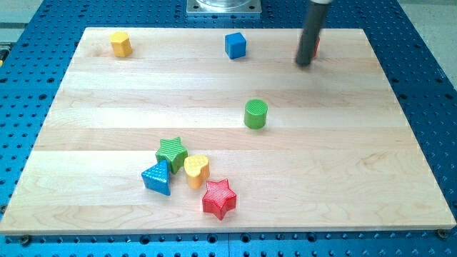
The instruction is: Push the red circle slightly to the right
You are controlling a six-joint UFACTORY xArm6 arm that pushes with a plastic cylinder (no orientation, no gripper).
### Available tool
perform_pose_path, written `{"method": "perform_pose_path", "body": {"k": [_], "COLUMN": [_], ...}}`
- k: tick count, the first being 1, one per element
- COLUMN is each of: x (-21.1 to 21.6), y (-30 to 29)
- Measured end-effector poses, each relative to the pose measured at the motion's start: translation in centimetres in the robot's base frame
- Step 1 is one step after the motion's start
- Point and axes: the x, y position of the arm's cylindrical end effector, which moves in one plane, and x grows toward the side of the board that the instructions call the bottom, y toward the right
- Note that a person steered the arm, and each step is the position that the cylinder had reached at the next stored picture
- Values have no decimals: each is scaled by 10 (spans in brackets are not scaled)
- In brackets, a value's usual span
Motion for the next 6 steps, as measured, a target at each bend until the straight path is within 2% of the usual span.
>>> {"method": "perform_pose_path", "body": {"k": [2,3,4,6], "x": [-10,-38,-53,-36], "y": [52,-20,12,24]}}
